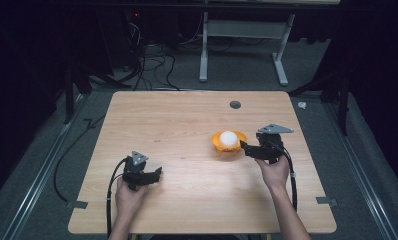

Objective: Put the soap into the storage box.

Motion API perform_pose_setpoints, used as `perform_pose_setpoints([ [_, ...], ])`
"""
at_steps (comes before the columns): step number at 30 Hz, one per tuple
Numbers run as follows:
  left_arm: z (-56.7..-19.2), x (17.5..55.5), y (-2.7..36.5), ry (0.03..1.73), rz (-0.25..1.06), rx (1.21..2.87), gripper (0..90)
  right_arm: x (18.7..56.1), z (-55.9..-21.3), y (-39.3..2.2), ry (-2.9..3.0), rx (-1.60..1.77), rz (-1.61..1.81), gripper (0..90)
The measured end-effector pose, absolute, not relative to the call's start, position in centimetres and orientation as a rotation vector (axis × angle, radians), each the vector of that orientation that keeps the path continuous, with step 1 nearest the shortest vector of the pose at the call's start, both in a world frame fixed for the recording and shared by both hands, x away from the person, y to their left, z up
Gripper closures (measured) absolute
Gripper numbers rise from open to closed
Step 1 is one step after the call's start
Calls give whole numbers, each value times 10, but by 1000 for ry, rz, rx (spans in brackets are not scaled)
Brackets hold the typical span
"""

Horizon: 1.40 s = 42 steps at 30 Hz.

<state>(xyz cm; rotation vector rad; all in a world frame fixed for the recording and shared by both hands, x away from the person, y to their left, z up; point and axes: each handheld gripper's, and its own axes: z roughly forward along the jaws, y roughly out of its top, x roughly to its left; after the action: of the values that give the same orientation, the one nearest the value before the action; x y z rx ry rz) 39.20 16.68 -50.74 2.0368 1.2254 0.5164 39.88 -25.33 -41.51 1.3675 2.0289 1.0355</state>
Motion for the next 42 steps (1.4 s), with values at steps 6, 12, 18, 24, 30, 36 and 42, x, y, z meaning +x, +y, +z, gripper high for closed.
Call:
perform_pose_setpoints([
  [6, -507, 392, 167, 1226, 516, 2037, 209, 392, -412, -258, 2013, 1362, 1048, 295],
  [12, -507, 392, 167, 1225, 517, 2037, 209, 388, -414, -262, 2003, 1368, 1050, 296],
  [18, -507, 392, 167, 1225, 517, 2037, 209, 382, -416, -265, 1995, 1375, 1052, 297],
  [24, -507, 392, 167, 1225, 517, 2037, 209, 377, -417, -269, 1986, 1382, 1060, 297],
  [30, -507, 392, 167, 1226, 516, 2037, 209, 371, -418, -271, 1974, 1388, 1065, 297],
  [36, -507, 392, 167, 1226, 517, 2037, 209, 366, -419, -274, 1969, 1391, 1066, 297],
  [42, -507, 392, 167, 1225, 517, 2037, 209, 361, -422, -277, 1966, 1406, 1069, 297],
])
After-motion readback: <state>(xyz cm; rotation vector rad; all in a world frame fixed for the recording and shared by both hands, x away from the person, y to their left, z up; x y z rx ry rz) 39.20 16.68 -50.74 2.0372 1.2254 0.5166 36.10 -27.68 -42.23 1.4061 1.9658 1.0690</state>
